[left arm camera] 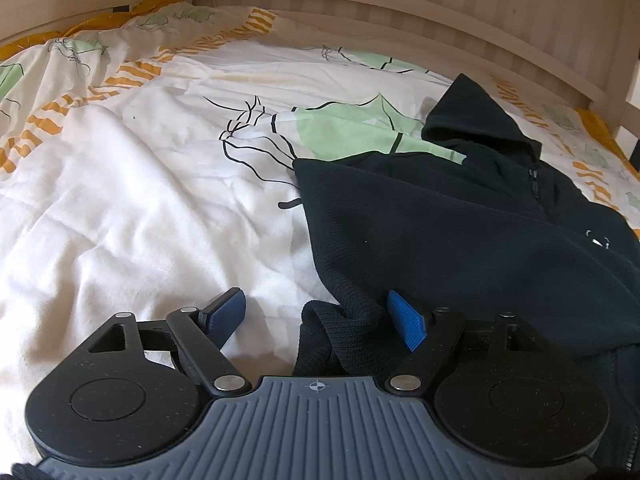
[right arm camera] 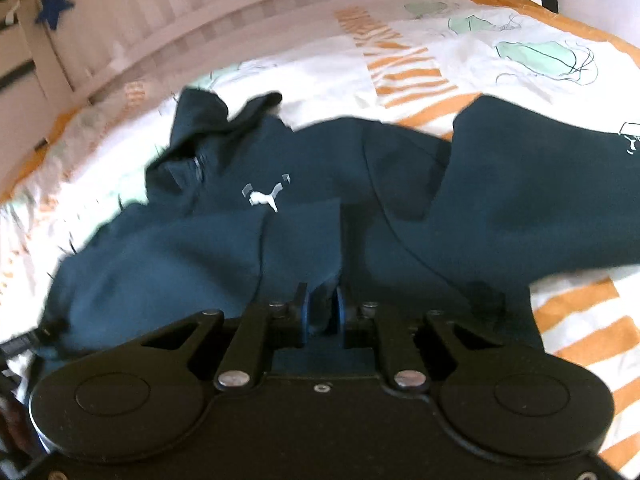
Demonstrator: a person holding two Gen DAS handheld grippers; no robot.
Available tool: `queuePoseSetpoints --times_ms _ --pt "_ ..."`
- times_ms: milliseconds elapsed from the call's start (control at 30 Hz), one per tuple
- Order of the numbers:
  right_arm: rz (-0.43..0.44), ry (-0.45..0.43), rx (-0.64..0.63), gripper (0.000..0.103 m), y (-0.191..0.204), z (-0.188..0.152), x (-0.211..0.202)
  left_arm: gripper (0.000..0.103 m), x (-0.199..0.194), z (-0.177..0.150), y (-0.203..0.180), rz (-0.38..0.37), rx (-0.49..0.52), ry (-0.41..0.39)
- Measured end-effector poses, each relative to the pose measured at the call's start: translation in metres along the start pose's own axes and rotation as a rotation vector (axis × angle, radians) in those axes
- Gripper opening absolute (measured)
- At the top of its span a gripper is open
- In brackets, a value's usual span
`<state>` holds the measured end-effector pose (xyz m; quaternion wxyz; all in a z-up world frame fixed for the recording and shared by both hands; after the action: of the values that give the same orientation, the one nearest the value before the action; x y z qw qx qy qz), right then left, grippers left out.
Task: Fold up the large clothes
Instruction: 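Lift the sleeve with the right tool and fold it across the body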
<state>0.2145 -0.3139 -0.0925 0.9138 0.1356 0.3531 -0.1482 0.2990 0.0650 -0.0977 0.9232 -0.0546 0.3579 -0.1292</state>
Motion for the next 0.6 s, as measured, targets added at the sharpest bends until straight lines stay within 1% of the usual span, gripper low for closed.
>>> queuePoseSetpoints --times_ms 33,100,167,200,233,267,333,400,500,600 --pt "-0.004 -0.013 -0.009 0.026 0.002 -0.001 -0.001 0.078 0.000 0.000 0.000 0.001 0.002 0.000" --pt "-0.027 -0.036 -0.037 0.036 0.005 -0.003 -0.003 0.079 0.001 0.000 -0.001 0.004 0.009 0.002" --pt "-0.035 -0.057 -0.052 0.061 0.006 -0.005 -0.005 0.082 0.001 0.001 -0.003 0.008 0.019 0.005" --pt "-0.029 -0.064 -0.051 0.067 0.006 -0.006 -0.007 0.082 0.002 0.001 -0.004 0.011 0.026 0.006" --pt "-0.022 -0.067 -0.050 0.078 0.006 -0.006 -0.008 0.084 0.002 0.001 -0.005 0.014 0.034 0.008" --pt "-0.023 -0.069 -0.050 0.082 0.006 -0.006 -0.009 0.086 0.001 0.002 -0.007 0.019 0.045 0.008" --pt "-0.022 -0.063 -0.050 0.085 0.005 -0.007 -0.012 0.090 -0.001 0.003 -0.011 0.025 0.065 0.017" --pt "-0.002 -0.051 -0.047 0.090 0.002 -0.008 -0.017 0.092 -0.006 0.004 -0.014 0.026 0.070 0.032" --pt "0.013 -0.037 -0.047 0.091 -0.003 -0.011 -0.028 0.092 -0.021 0.006 -0.019 0.014 0.072 0.017" --pt "0.027 -0.014 -0.057 0.093 -0.014 -0.015 -0.043 0.092 -0.038 0.008 -0.031 0.007 0.115 0.003"
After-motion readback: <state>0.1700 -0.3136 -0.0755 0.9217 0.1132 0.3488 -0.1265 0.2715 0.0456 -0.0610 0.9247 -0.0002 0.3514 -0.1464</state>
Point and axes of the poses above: each gripper's, at about its wrist camera, not at the fingertips, and x roughly the way its jaws point, y to its left, z to its top, the point moved 2 cm from there along x, roughly the way its jaws point, and after that the axes turned 6 degrees about -z, right-handed, at the moved point
